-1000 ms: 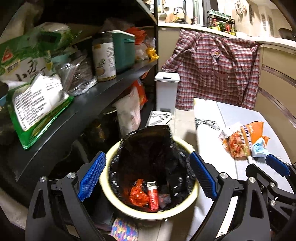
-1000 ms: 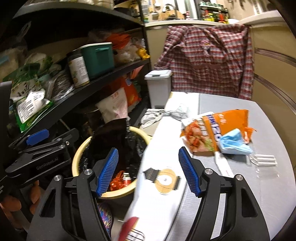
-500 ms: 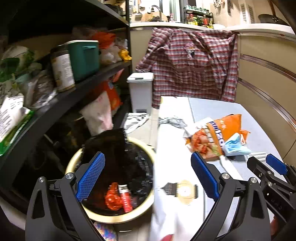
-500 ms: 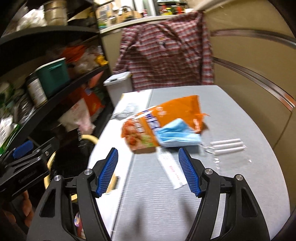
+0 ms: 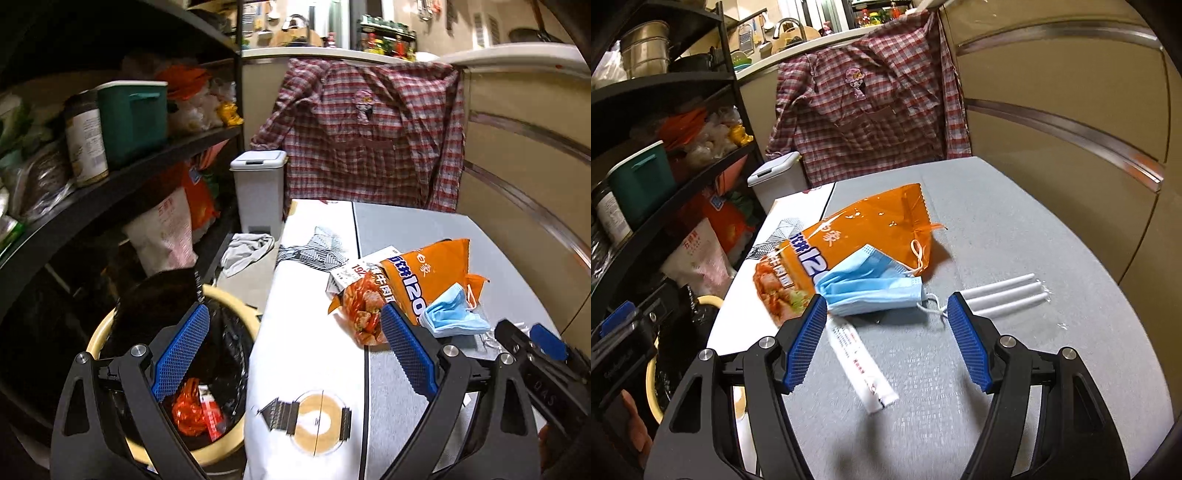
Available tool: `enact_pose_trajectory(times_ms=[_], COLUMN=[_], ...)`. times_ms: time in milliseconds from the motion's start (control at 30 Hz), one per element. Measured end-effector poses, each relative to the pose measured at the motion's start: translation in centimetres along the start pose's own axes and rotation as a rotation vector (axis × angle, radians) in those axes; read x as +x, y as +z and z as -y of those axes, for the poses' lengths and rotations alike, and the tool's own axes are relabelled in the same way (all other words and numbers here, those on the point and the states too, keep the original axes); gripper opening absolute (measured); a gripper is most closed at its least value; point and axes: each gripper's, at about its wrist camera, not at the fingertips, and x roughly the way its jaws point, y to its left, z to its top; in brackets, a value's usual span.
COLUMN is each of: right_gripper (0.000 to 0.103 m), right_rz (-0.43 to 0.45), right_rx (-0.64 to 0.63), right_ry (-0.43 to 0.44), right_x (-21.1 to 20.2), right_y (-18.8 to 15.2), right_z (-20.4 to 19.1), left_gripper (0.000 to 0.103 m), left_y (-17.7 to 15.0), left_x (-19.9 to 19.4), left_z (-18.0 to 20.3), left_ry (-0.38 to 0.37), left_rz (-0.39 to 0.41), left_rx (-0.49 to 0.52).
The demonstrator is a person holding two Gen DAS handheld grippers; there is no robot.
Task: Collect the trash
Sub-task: 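Move both tools back toward the snack bag and blue mask, then grasp the orange snack bag with the left tool while the right tool grasps the blue mask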
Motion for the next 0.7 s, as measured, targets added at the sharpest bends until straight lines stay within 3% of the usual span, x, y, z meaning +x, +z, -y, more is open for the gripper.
enact_pose_trajectory(times_ms=[300, 500, 700], right_gripper=[0.068, 0.068, 0.066], right_rz=[-0.033, -0.036, -0.067], right_rx=[0.043, 0.028, 0.050], right_ry=[-0.033, -0.071, -0.053], right_x=[4.4, 6.6, 7.3], right_y=[0.9, 0.6, 0.7], right_z=[0.9, 1.0, 1.2], left_gripper=[0.091, 0.091, 0.090], left_y=[0.4, 0.3, 0.3], left_x=[3.7, 6.7, 9.0], left_z=[2.6, 2.5, 3.5], left_ry=[-0.064, -0.116, -0.168], left_rz=[0.028, 0.048, 0.023], left_rx=[0.074, -0.001, 0.006])
